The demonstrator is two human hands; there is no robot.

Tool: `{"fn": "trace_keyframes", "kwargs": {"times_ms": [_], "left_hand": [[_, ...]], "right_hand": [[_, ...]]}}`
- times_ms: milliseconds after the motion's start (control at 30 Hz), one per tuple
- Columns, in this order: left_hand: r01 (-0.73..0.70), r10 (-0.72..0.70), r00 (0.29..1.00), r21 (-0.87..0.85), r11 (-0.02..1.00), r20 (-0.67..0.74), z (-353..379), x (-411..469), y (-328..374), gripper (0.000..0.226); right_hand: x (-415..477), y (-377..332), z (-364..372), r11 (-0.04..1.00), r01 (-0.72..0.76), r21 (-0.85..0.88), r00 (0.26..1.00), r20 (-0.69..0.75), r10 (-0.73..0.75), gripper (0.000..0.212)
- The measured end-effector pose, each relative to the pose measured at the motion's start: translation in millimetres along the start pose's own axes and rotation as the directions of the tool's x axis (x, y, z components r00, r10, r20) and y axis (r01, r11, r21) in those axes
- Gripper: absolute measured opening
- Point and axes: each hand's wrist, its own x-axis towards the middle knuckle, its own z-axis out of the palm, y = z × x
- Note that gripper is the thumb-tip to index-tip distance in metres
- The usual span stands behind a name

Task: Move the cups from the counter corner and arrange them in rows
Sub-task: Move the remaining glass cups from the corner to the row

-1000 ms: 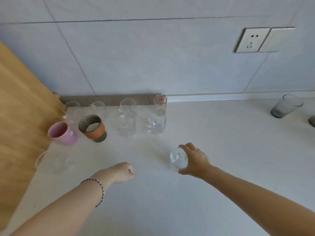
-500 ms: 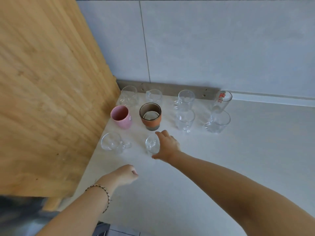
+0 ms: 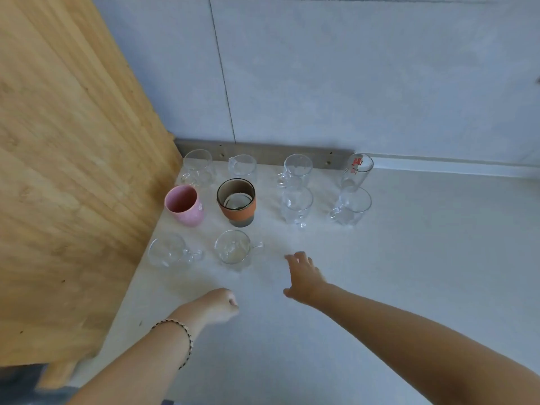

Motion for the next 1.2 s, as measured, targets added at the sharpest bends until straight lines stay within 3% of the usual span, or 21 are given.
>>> {"fn": "trace_keyframes", "kwargs": {"times_ms": [167, 300, 433, 567, 767, 933, 1067, 1200], "left_hand": [[-0.120, 0.116, 0.992, 0.119, 0.986, 0.040, 2.9, 15.2, 77.7, 0.031], [-0.247, 0.230, 0.968, 0.241, 0.939, 0.097, 11.4, 23.0, 164.1, 0.033], [-0.331, 0.299, 0.943, 0.343, 0.879, 0.144, 33.5, 29.2, 258.4, 0.019], [-0.415, 0.369, 0.910, 0.411, 0.812, 0.190, 77.6, 38.9, 355.0, 0.031], [-0.464, 0.395, 0.886, 0.427, 0.776, 0.245, 168.1, 46.1, 496.2, 0.022], [-0.498, 0.393, 0.865, 0.451, 0.741, 0.311, 237.4, 41.0, 600.8, 0.032], [-0.537, 0.400, 0.840, 0.453, 0.711, 0.367, 280.4, 33.6, 670.0, 0.029], [-0.546, 0.378, 0.833, 0.488, 0.681, 0.405, 313.4, 33.1, 714.7, 0.011]], "right_hand": [[-32.8, 90.6, -17.6, 0.977, -0.190, 0.095, 0.981, 0.047, 0.186, 0.045], [-71.9, 164.9, -43.5, 0.938, -0.291, 0.189, 0.956, 0.022, 0.292, 0.042], [-120.2, 248.8, -66.9, 0.881, -0.375, 0.287, 0.918, -0.018, 0.397, 0.040], [-177.3, 350.0, -82.7, 0.813, -0.452, 0.368, 0.863, -0.049, 0.502, 0.037], [-259.2, 510.1, -91.1, 0.739, -0.536, 0.408, 0.800, -0.036, 0.599, 0.036], [-328.3, 621.3, -99.4, 0.686, -0.580, 0.439, 0.747, -0.049, 0.663, 0.034], [-370.9, 699.4, -111.8, 0.631, -0.591, 0.502, 0.657, -0.153, 0.738, 0.036], [-406.5, 767.0, -128.2, 0.572, -0.628, 0.528, 0.505, -0.282, 0.815, 0.049]]}}
